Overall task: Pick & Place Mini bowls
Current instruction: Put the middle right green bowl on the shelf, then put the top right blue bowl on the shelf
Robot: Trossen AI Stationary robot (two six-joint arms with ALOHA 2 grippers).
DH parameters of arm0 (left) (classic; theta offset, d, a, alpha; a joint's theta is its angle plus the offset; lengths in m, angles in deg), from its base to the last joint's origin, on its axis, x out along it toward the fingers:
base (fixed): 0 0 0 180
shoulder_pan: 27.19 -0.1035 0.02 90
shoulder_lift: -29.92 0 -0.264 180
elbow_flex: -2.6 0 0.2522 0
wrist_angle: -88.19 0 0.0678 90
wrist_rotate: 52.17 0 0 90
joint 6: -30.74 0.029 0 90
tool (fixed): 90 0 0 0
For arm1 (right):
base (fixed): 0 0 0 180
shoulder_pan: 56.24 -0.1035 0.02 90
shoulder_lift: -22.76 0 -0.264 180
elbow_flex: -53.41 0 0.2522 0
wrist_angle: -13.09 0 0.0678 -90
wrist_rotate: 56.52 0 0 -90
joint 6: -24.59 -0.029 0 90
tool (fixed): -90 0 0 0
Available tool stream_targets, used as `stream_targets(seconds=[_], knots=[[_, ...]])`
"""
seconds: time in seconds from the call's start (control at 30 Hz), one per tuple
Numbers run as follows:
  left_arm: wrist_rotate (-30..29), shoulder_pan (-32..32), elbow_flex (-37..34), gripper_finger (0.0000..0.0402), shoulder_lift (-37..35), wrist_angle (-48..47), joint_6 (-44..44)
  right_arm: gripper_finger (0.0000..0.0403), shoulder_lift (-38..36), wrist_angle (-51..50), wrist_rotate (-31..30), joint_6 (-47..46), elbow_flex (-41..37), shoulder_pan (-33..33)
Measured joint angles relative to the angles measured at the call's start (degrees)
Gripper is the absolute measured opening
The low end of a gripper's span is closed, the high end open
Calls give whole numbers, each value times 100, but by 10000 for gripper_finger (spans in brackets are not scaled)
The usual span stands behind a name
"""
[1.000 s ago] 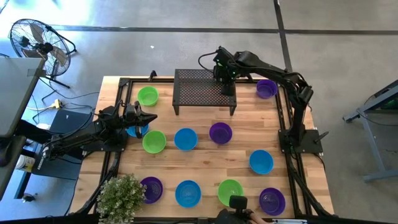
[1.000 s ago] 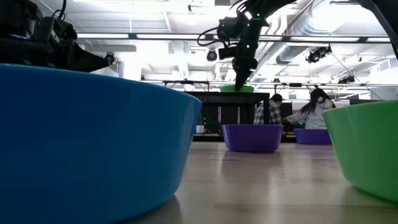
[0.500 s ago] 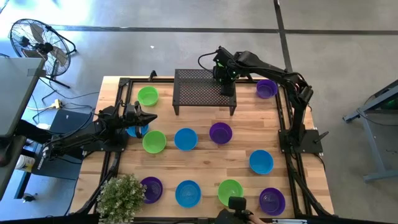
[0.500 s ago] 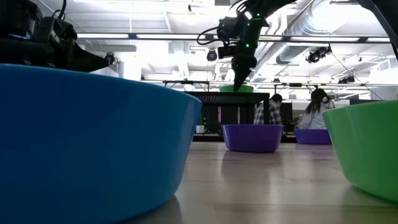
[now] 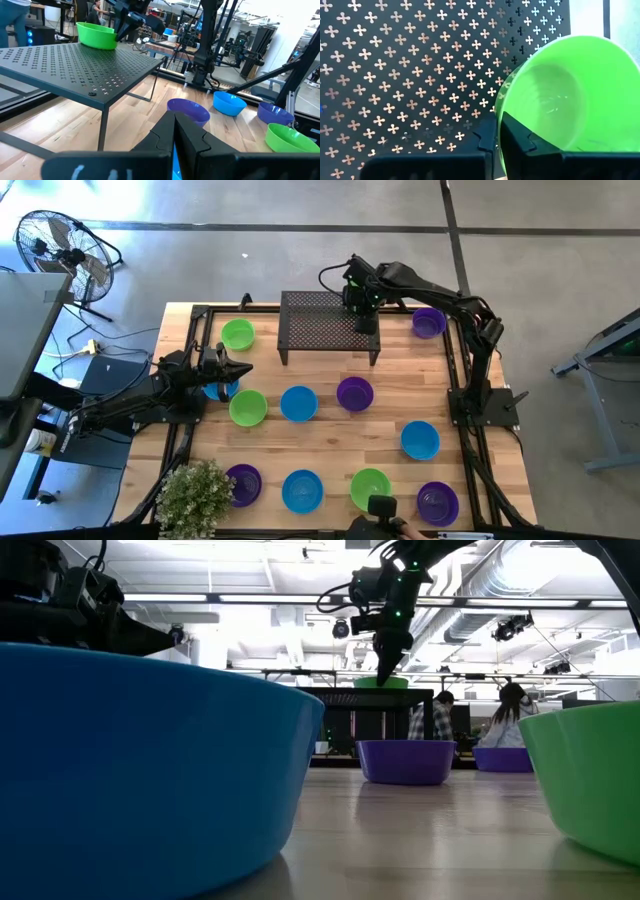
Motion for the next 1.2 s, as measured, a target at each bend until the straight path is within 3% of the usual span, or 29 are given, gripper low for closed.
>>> stream_targets(seconds=[0.13,0.27,0.4,0.5,0.63,0.83,1.07,1.2], knots=[[0,0,0,3,0,0,0,32,0,52,-102,0,0,-25],[-26,0,0,3,1,2,0,77,-16,272,-613,2,2,-164],[16,0,0,3,0,4,0,111,-201,295,-699,70,2,-339],[140,0,0,3,1,14,0,113,-484,287,-697,-76,4,-483],[258,0,0,3,1,24,0,81,-945,366,-289,-436,-115,-673],[269,0,0,3,15,22,-1,7,-2209,2169,203,-501,-1993,-846],[278,0,0,3,109,37,-323,19,-3930,4997,761,-1141,-4763,-1223],[292,0,-2,3,115,58,-496,10,-4697,6725,788,-1444,-6235,-1529]])
